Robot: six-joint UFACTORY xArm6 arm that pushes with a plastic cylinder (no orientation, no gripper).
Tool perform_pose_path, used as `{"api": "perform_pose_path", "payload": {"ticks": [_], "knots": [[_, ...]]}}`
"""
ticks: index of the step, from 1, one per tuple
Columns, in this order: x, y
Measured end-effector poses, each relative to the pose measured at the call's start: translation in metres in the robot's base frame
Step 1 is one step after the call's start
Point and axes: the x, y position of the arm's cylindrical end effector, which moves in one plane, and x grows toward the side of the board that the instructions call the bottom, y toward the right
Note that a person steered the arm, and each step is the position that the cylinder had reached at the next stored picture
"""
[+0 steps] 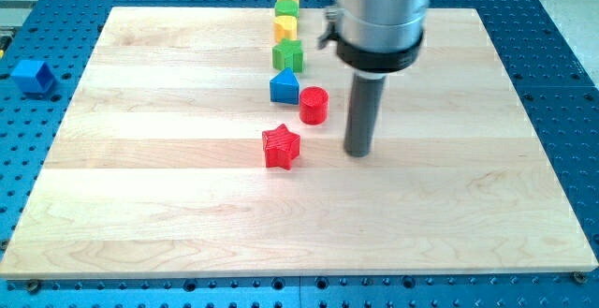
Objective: Place the red circle in between the triangle and red star
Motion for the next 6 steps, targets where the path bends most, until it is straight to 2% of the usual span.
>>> {"api": "perform_pose_path", "payload": {"ticks": [1,3,4,5,6], "knots": [[-0.06,0.0],[-0.038,-0.042],[-0.038,-0.036],[-0.06,-0.044],[-0.058,-0.067]]}}
